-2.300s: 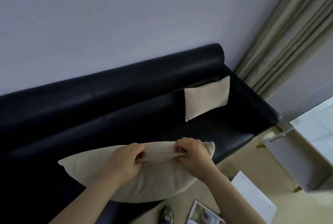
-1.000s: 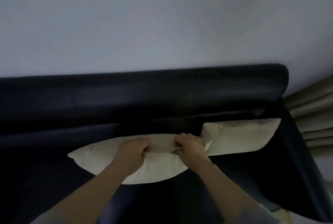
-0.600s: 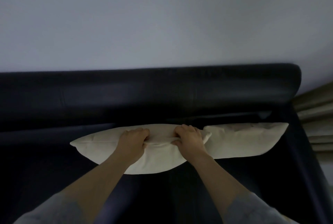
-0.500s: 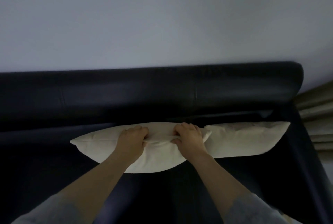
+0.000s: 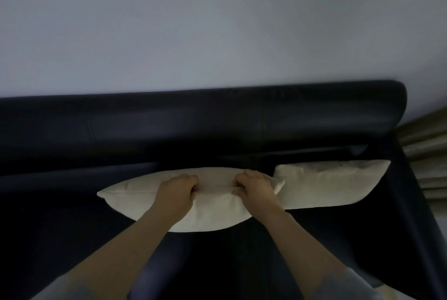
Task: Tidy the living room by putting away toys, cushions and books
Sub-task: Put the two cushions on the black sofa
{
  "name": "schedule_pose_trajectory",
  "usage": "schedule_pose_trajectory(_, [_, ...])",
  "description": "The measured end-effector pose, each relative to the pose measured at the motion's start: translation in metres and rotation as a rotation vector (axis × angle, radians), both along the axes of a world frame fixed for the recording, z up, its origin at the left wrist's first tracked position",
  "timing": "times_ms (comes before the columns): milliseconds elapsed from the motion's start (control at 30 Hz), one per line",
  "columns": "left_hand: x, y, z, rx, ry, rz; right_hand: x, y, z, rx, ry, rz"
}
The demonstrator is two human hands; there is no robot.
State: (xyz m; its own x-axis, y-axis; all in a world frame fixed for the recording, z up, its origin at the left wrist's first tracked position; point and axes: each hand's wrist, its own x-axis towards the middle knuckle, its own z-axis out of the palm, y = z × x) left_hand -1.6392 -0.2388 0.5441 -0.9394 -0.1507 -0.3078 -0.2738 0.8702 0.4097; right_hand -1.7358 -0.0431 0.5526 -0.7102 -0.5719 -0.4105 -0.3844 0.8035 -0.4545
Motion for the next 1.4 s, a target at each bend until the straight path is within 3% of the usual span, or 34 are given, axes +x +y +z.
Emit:
schedule_pose_trajectory(167, [-0.007, 0.002, -0.001, -0.031, 0.125, 0.084, 0.004, -0.014, 0.002, 0.051, 0.241, -0.070])
schedule_pose_trajectory(633, [0.029, 0.012, 0.025, -0.037, 0.100, 0.128, 0.029, 0.011, 0.023, -0.010, 0.209, -0.156])
schedule_pose_trajectory(900, [0.055, 0.029, 0.062, 0.094, 0.178, 0.208, 0.073, 0.021, 0.057, -0.255, 0.209, -0.338])
schedule_pose_trajectory(1233, [0.092, 0.011, 0.119, 0.122, 0.281, 0.066, 0.148, 0.035, 0.110, -0.364, 0.334, -0.605])
schedule_pose_trajectory(1400, [0.142, -0.005, 0.151, 0.179, 0.344, -0.097, 0.234, 0.019, 0.139, -0.380, 0.428, -0.780])
